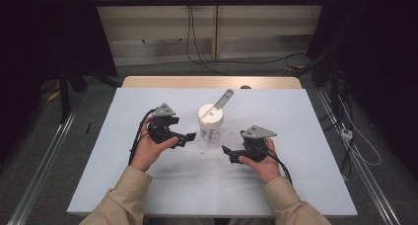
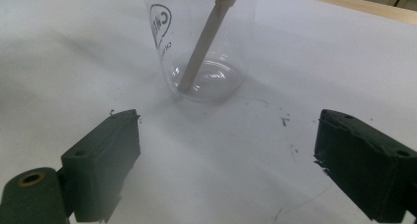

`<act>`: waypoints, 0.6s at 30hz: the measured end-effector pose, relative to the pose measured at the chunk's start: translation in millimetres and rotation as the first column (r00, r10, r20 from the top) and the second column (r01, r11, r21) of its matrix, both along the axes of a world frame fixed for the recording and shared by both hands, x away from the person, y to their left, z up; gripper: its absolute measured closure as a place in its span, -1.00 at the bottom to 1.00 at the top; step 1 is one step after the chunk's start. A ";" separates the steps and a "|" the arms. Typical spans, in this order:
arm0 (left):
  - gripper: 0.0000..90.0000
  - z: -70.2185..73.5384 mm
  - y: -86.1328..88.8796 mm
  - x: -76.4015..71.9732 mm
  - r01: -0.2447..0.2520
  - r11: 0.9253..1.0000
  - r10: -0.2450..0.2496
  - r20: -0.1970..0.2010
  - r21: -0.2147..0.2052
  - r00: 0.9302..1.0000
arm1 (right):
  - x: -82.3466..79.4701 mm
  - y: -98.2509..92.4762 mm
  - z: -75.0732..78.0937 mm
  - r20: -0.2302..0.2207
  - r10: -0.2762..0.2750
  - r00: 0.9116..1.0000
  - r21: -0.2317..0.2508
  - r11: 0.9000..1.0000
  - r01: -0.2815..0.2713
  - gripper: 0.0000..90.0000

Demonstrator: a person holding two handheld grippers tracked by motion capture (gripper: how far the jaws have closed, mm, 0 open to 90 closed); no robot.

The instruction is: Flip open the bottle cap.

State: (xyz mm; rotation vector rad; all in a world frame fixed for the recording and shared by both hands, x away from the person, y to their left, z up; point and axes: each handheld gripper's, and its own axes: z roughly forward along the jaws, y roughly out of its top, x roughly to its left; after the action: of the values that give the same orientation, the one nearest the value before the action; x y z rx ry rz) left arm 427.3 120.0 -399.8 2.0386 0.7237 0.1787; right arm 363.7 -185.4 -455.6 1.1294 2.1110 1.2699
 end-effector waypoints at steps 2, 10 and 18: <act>-0.86 -4.4 3.0 -2.5 -0.007 1.000 0.007 -0.004 -0.007 1.000 | -1.5 -2.0 -0.9 -0.005 -0.002 1.000 0.001 1.000 0.002 -0.79; -0.86 -18.0 20.4 -8.4 -0.030 0.999 0.031 -0.016 0.017 0.999 | -9.4 -10.6 -1.6 -0.008 -0.008 1.000 0.001 1.000 0.008 -0.79; -0.86 -23.7 33.6 -15.3 -0.039 0.999 0.039 -0.007 0.022 0.999 | -16.5 -18.9 -2.2 -0.009 -0.012 1.000 0.001 1.000 0.012 -0.79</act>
State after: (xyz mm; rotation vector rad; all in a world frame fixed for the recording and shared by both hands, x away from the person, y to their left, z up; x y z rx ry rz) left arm 412.1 153.6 -423.5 2.0477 0.7698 0.2018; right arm 347.2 -204.2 -457.8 1.1481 2.1075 1.2629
